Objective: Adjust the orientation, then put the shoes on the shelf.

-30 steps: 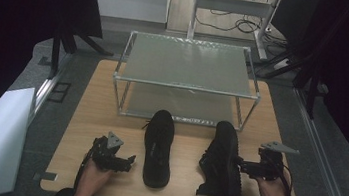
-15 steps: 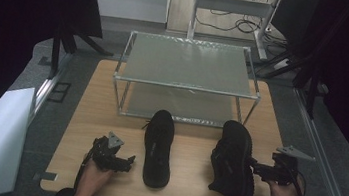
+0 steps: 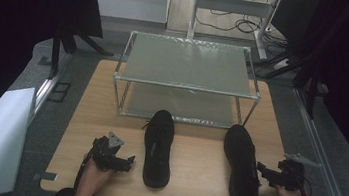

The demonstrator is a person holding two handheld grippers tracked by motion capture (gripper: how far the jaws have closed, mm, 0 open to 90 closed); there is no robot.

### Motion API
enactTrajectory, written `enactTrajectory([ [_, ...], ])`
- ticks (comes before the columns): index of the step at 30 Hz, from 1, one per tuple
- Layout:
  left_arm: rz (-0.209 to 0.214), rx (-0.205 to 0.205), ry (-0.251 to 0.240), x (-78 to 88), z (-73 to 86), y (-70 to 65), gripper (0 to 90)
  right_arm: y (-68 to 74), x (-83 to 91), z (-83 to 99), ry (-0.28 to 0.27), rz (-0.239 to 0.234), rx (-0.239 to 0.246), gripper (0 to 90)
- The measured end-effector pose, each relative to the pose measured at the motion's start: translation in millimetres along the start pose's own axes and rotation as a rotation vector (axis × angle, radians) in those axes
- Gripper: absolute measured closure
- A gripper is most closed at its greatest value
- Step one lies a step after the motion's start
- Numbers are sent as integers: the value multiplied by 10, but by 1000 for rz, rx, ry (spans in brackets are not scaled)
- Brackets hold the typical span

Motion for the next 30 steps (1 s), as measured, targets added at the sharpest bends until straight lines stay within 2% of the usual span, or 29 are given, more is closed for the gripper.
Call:
enactTrajectory([
  [1, 0, 0, 0, 0, 0, 1, 0, -35, -24, 33, 2, -14, -22, 129],
  [5, 2, 3, 1, 1, 2, 1, 0, -59, -49, 70, 6, -20, -19, 120],
  [10, -4, 11, 9, 6, -1, 2, 0, -75, 19, 57, -47, -15, -20, 111],
  [14, -26, 28, 20, 12, -10, 4, 0, -48, 92, 24, -87, -36, -11, 111],
  [16, -21, 40, 20, 20, -17, 9, 8, -27, 119, 12, -97, -51, -3, 116],
  [19, -2, 79, 17, 65, -37, 10, 36, 20, 170, -17, -124, -76, 4, 119],
  [20, -2, 79, 17, 65, -37, 10, 43, 30, 182, -23, -127, -82, 6, 119],
  [21, 11, 99, 9, 101, -52, 2, 49, 52, 196, -34, -140, -92, 7, 119],
  [22, 11, 99, 9, 101, -52, 2, 55, 52, 196, -34, -140, -92, 7, 119],
  [23, 24, 111, -6, 134, -77, -20, 57, 82, 216, -49, -142, -108, 21, 117],
  [28, 52, 137, -42, 200, -178, -81, 62, 118, 222, -72, -153, -134, 23, 110],
  [29, 80, 158, -62, 226, -246, -122, 64, 132, 213, -82, -146, -150, 28, 108],
  [30, 80, 158, -62, 226, -246, -122, 63, 132, 213, -82, -146, -150, 28, 108],
])
Point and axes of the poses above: each handheld gripper's, and its own axes: x roughly backward along the jaws, z roughly out of its underside, y roughly to its left, the point moved 2 cm from there along -x, roughly forward along the jaws, and after that the axes turned 14 degrees about x, right-handed, at the moved point
